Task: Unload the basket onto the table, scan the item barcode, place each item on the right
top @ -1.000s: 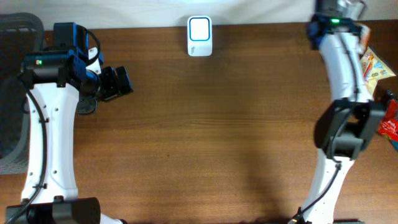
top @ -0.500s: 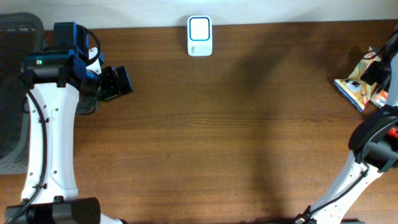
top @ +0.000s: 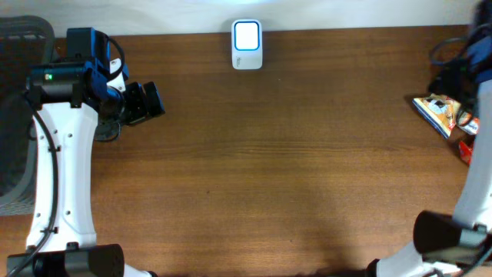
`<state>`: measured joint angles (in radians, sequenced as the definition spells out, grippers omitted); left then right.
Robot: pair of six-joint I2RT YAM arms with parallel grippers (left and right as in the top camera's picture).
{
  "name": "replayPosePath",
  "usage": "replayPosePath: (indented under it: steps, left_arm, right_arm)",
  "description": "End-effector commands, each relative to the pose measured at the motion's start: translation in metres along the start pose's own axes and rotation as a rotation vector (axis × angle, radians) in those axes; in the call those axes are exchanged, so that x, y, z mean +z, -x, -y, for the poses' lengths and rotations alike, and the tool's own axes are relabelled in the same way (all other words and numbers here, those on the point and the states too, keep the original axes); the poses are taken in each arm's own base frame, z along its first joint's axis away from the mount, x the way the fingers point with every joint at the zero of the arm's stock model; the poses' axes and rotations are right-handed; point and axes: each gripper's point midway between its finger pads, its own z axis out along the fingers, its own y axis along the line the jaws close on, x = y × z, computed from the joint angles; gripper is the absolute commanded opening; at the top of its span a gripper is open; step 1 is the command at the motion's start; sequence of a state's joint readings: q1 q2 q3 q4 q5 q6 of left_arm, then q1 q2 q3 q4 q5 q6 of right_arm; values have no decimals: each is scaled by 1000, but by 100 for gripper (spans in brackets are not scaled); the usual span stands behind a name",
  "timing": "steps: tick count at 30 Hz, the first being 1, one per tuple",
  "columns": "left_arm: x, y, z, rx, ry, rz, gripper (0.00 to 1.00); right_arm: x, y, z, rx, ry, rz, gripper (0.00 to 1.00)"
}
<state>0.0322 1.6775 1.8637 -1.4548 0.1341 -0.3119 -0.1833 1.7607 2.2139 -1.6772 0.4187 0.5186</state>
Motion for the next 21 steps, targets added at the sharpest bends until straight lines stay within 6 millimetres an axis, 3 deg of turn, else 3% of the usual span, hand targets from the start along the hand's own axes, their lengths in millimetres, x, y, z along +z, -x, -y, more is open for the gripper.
replayPosePath:
  steps: [1,5,7,10,13,21]
  left_arm:
    - [0,1,1,-11,-7,1,99]
    - [0,1,1,-11,-7,1,99]
    - [0,1,1,-11,-7,1,99]
    - [0,1,1,-11,-7,1,99]
    - [0,1,1,-11,-7,1,99]
    - [0,1,1,-11,-7,1,99]
  right_arm:
    - [-68,-18,1,-54,69,170,99]
    - [-130,-72,5,-176,281,303,99]
    - [-137,-94,15,-210,344,350,99]
    - [-111,-144,41,-248,417,365,99]
    - [-85,-178,60,-268,444,330,99]
    - [-77,-188,66,-279,440,315,99]
